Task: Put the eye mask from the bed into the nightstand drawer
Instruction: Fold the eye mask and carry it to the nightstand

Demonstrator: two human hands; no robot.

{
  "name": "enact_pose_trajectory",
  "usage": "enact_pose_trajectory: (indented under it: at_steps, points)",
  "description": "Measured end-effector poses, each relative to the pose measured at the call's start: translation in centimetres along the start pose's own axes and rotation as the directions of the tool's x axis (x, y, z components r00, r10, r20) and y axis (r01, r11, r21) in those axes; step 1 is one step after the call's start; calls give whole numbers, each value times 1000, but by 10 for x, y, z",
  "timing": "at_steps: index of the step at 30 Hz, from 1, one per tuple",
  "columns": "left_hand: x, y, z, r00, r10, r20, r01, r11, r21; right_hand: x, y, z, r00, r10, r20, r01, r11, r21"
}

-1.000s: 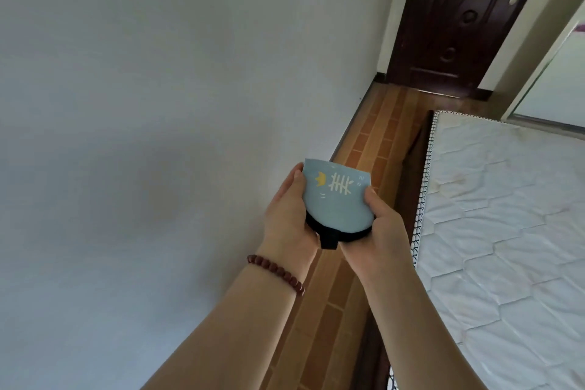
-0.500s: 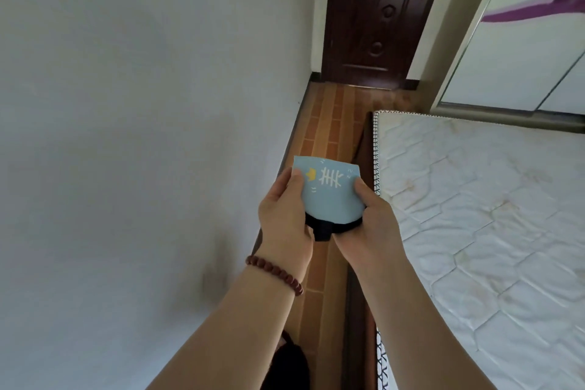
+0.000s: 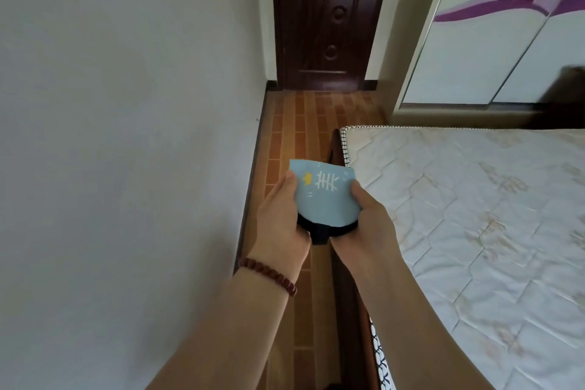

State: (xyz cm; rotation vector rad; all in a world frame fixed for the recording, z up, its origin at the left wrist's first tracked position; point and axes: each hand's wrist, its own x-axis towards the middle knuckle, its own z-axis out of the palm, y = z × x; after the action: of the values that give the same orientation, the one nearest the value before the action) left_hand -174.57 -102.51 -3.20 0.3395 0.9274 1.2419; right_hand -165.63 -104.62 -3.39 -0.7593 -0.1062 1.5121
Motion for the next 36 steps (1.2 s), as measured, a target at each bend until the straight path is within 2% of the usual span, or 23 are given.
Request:
enact_pose_trajectory:
  at_steps: [5,18,26,36]
  points:
    - [79,4,35,999,-51,19,51,999,17,76,-29,14,999,-10,-36,10,1000,-25]
    - [292,40,165,999,-7,31,6,1000,30,302,-132,69,995,-24,93,31,996,-79]
    - [398,68,194,999,-21,-31,22,999,31,416,-148,100,999,11,49,-7,998,-67]
    - [589,146,236,998,-28,-50,37,983,179,595,-162,186,1000,3,-2,-3,999,-34]
